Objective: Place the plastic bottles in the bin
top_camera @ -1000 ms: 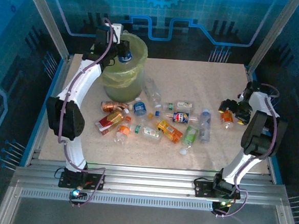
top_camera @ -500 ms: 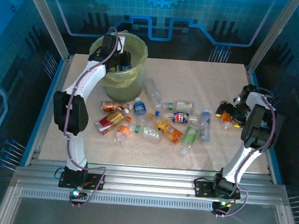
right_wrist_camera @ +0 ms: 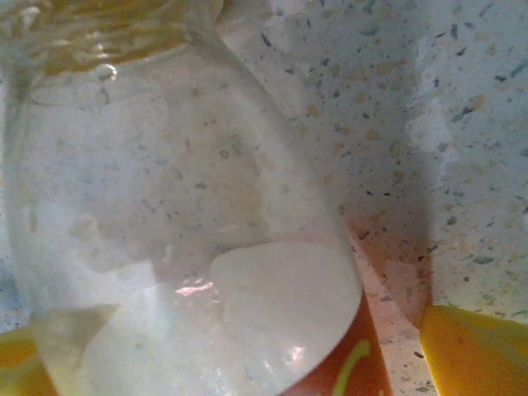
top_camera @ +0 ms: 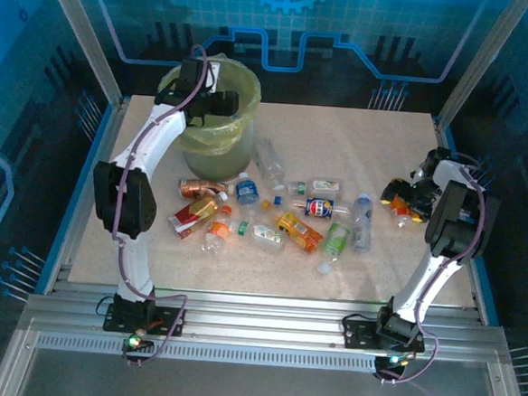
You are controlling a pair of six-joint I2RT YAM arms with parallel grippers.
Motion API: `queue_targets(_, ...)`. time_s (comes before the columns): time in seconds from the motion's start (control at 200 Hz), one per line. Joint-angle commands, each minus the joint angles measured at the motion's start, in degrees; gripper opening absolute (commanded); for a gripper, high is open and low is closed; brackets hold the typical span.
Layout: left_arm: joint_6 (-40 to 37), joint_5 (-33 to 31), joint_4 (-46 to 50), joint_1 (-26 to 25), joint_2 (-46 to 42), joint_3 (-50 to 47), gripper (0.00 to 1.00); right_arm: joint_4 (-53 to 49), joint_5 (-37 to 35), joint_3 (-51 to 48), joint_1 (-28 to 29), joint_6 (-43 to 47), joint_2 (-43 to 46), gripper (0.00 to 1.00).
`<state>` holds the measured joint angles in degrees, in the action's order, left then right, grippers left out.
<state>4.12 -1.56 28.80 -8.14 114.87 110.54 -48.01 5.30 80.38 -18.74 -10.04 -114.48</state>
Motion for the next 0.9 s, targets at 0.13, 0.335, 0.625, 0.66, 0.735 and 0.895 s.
queue_targets(0.13, 1.15, -0.73, 2.12, 0.58, -8.89, -0.18, 0.99, 0.28, 1.58, 1.02, 1.53, 1.07, -1.38, 0.77)
queue_targets(0.335, 3.25, -0.14, 1.48, 0.58, -15.68, -3.63, 0.99, 1.04, 1.12, -0.43, 2.24, 1.16, 0.71, 0.58)
queue_targets(0.625, 8.90, 3.25, -3.44, 0.58, -27.48, -14.11, 0.99, 1.10, 0.33, -2.72, 3.93, -0.16, 7.68, 0.40)
queue_targets(0.66, 10.07, 4.48, -4.35, 0.58, -29.03, -15.64, 0.99, 1.00, 0.24, -2.93, 4.55, -0.32, 9.35, 0.40)
queue_targets(0.735, 13.02, 8.24, -7.26, 0.58, -32.08, -19.08, 0.99, 0.84, -0.34, -3.59, 6.52, -0.89, 13.68, 0.40)
queue_targets(0.895, 19.96, 16.42, -14.42, 0.41, -37.12, -25.81, 0.99, 1.94, -0.89, -3.77, 12.71, -2.73, 22.92, 0.35)
